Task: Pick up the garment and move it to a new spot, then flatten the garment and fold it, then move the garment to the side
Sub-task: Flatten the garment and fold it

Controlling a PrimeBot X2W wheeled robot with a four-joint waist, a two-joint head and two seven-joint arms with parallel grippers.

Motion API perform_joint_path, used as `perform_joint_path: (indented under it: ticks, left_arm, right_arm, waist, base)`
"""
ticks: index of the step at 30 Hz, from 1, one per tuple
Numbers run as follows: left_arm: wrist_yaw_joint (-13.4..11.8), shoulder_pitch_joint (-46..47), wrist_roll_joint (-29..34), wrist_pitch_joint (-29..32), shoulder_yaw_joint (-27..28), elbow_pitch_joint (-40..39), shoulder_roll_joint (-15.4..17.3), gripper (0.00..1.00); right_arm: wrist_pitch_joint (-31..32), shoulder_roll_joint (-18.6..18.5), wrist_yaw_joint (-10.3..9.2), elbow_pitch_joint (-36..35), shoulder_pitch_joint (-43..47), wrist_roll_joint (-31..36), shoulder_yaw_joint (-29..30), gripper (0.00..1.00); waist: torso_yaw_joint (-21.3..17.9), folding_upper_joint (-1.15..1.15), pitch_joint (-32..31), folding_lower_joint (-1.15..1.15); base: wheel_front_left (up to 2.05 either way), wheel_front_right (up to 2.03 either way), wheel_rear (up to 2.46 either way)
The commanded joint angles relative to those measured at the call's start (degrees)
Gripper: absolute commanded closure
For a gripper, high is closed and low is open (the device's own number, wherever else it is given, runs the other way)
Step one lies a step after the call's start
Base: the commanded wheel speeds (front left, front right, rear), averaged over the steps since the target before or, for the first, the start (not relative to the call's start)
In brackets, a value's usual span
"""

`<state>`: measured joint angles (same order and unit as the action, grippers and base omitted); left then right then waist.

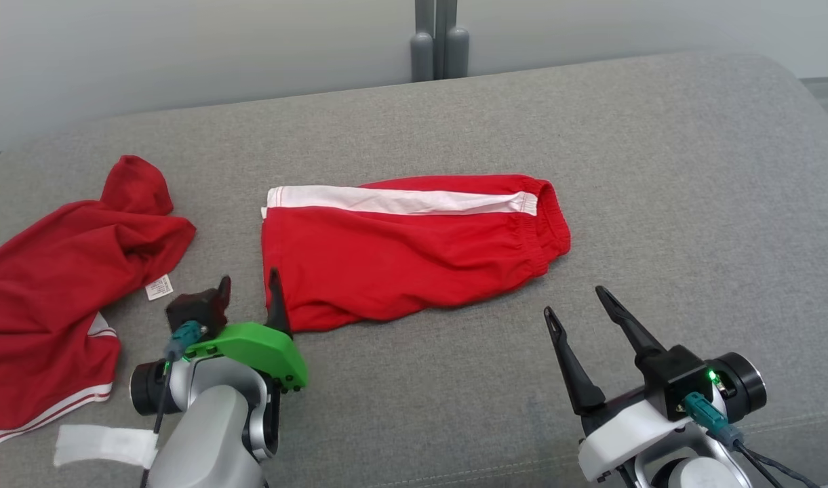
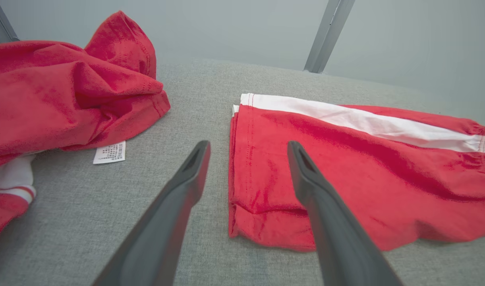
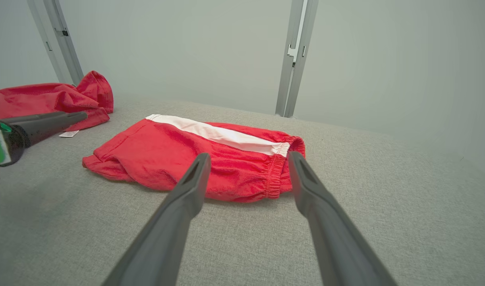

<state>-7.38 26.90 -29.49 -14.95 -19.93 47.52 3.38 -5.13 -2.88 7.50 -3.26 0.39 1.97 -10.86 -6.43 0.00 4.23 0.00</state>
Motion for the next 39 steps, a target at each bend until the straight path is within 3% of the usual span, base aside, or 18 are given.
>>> perform_joint_path:
  ticks: [1,5,12,21,28,39]
  left_arm:
    - [-0.66,-2.54,0.82,-0.27,1.74,-5.01,0.81,0.0]
    - [-0.78,-11.92,3.96,-0.21,6.58,-20.96,1.04,0.0]
    - [0.72,-20.65,7.32,-0.2,9.07,-30.82,1.9,0.0]
    - [3.09,-29.07,11.27,-0.21,7.85,-37.02,5.59,0.0]
    - [4.94,-32.09,10.51,2.45,7.09,-38.99,8.31,0.0]
    - [2.68,-34.92,9.13,3.69,8.36,-43.21,8.65,0.0]
  right_arm:
    - [0.08,-0.02,-0.02,0.52,0.89,-0.34,0.29,0.0]
    - [0.15,-0.03,-0.02,2.32,1.88,-0.93,1.65,0.0]
    - [-0.7,-0.02,-0.02,3.13,2.73,-2.67,5.75,0.0]
    - [-2.36,-0.03,-0.02,4.78,3.47,-4.49,9.25,0.0]
    - [-3.59,-0.06,-0.03,8.01,5.46,-4.43,12.15,0.0]
    - [-3.68,-0.05,-0.03,11.19,5.11,-5.36,14.33,0.0]
  waist:
    - [1.76,0.0,-1.42,0.0]
    - [4.17,0.0,-3.45,0.0]
    - [6.66,0.0,-5.32,0.0]
    - [7.94,0.0,-6.97,0.0]
    - [8.5,0.0,-7.83,0.0]
    - [8.81,0.0,-8.52,0.0]
  base:
    - [0.0,0.0,0.0]
    - [0.0,0.0,0.0]
    - [0.0,0.0,0.0]
    - [0.0,0.0,0.0]
    - [0.0,0.0,0.0]
    - [0.0,0.0,0.0]
